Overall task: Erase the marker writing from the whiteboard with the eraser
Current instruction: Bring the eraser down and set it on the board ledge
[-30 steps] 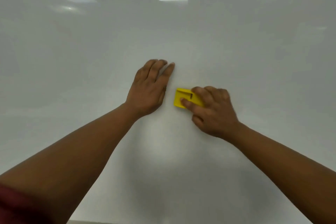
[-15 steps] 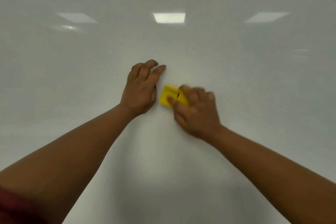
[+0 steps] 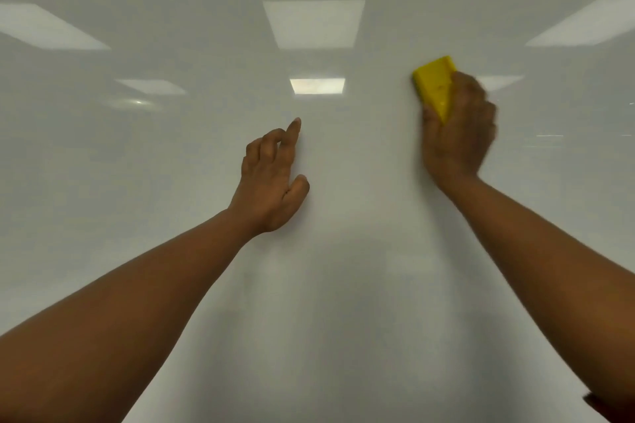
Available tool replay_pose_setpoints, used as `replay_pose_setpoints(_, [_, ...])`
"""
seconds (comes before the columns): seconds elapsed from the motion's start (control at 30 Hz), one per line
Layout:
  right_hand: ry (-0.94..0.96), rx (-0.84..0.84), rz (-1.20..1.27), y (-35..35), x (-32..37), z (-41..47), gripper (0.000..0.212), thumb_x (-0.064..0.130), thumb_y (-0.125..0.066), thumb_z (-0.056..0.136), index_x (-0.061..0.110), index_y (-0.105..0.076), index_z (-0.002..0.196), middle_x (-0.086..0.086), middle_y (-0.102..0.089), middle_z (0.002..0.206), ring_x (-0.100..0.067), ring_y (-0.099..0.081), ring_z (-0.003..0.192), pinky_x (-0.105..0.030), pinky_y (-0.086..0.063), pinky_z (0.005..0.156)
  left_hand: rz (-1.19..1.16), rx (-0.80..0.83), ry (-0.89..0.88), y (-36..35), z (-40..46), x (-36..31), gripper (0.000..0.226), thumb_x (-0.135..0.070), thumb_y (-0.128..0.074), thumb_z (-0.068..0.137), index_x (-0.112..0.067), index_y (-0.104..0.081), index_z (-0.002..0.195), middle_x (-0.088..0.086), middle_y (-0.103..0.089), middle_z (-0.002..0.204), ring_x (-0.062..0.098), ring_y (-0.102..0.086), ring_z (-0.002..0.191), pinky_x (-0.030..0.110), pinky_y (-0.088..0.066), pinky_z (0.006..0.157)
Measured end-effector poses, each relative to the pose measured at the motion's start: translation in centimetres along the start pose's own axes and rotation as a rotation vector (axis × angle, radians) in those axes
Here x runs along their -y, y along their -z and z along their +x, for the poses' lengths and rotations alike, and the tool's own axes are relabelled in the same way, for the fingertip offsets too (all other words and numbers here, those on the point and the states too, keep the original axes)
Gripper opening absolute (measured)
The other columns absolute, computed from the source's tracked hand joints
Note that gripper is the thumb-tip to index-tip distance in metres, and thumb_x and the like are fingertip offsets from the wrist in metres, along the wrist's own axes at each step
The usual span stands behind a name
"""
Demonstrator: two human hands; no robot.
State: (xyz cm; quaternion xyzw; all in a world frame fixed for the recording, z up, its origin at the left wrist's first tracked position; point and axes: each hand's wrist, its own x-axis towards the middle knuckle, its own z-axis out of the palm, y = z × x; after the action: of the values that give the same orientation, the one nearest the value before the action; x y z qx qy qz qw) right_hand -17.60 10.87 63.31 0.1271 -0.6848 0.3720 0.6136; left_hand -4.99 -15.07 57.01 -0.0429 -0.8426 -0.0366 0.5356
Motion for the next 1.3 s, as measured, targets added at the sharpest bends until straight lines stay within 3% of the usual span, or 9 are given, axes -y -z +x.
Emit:
replay_pose_setpoints(0.1, [0.311,0.152,-0.009,-1.4,5.1,-3.3,0.057,0.043,-0.054,0.101,0.022,-0.043,0.152,-0.005,-0.040,0.160,-0.038,-0.049,0.128,-0.047,-0.037,0.099,-0.029,0.019,-0.011,0.6,-0.1,0.0,0.095,-0.050,-0.050,0.085,-0.032,0.003,0.162,0.001,-0.020,0.156,0.026,-0.018,0.141,0.041,-0.019,0.118])
replay_pose_setpoints(0.2, [0.575,0.256,0.055,-2.1,7.4,-7.2,0.053,0.041,-0.060,0.099,0.023,-0.049,0.147,-0.003,-0.046,0.156,-0.035,-0.054,0.122,-0.045,-0.039,0.092,0.014,-0.008,-0.015,0.5,-0.8,0.3,0.108,-0.063,-0.059,0.081,-0.030,0.004,0.162,0.005,-0.016,0.162,0.031,-0.017,0.147,0.047,-0.021,0.120])
replay_pose_setpoints(0.3, [0.673,0.328,0.074,-2.1,7.0,-9.8,0.053,0.040,-0.065,0.096,0.023,-0.052,0.145,0.001,-0.051,0.151,-0.030,-0.056,0.119,-0.043,-0.039,0.090,0.123,-0.021,-0.002,0.0,-2.0,0.7,0.117,-0.072,-0.066,0.076,-0.030,0.002,0.162,0.006,-0.008,0.166,0.035,-0.012,0.151,0.055,-0.024,0.118])
replay_pose_setpoints(0.4, [0.737,0.450,0.088,-1.4,6.0,-12.1,0.056,0.042,-0.066,0.093,0.025,-0.051,0.145,0.006,-0.053,0.148,-0.024,-0.054,0.121,-0.042,-0.035,0.091,0.196,0.009,-0.112,-0.9,-3.3,0.4,0.113,-0.080,-0.056,0.076,-0.022,-0.009,0.162,0.007,-0.015,0.167,0.035,-0.014,0.152,0.057,-0.028,0.115])
replay_pose_setpoints(0.63, [0.785,0.754,0.153,1.2,0.4,-16.4,0.054,0.045,-0.064,0.095,0.020,-0.051,0.141,0.002,-0.059,0.139,-0.026,-0.053,0.121,-0.045,-0.036,0.098,0.230,0.140,-0.234,-5.5,-9.5,-2.1,0.111,-0.087,-0.035,0.083,-0.004,-0.028,0.156,0.017,-0.043,0.150,0.039,-0.039,0.137,0.054,-0.037,0.108])
replay_pose_setpoints(0.87, [0.796,0.915,0.207,2.9,-6.4,-20.0,0.052,0.020,-0.063,0.095,0.022,-0.048,0.144,0.001,-0.050,0.150,-0.027,-0.046,0.127,-0.046,-0.035,0.101,0.294,0.114,-0.256,-10.4,-14.9,-6.1,0.096,-0.078,-0.030,0.095,-0.003,-0.032,0.154,0.018,-0.055,0.136,0.038,-0.052,0.116,0.049,-0.043,0.095])
replay_pose_setpoints(1.0, [0.789,0.907,0.235,3.5,-10.1,-22.9,0.056,0.013,-0.064,0.091,0.021,-0.051,0.144,-0.007,-0.047,0.152,-0.030,-0.046,0.130,-0.047,-0.038,0.101,0.282,0.152,-0.255,-12.8,-17.8,-8.3,0.090,-0.073,-0.028,0.098,-0.003,-0.028,0.155,0.016,-0.057,0.131,0.035,-0.055,0.111,0.048,-0.044,0.092])
replay_pose_setpoints(1.17, [0.776,0.800,0.268,4.9,-14.0,-27.6,0.053,0.019,-0.073,0.083,0.014,-0.062,0.134,-0.013,-0.062,0.130,-0.034,-0.059,0.115,-0.045,-0.047,0.091,0.281,0.271,-0.322,-14.0,-21.2,-10.1,0.084,-0.067,-0.028,0.101,-0.005,-0.023,0.158,0.014,-0.058,0.130,0.033,-0.054,0.112,0.045,-0.044,0.088])
replay_pose_setpoints(1.3, [0.610,0.828,0.299,6.1,-15.9,-32.4,0.051,0.026,-0.071,0.087,0.009,-0.060,0.134,-0.010,-0.064,0.130,-0.031,-0.061,0.115,-0.048,-0.048,0.093,0.264,0.407,-0.357,-14.7,-24.8,-10.5,0.079,-0.065,-0.022,0.104,-0.010,-0.021,0.160,0.011,-0.056,0.130,0.031,-0.054,0.113,0.044,-0.043,0.088])
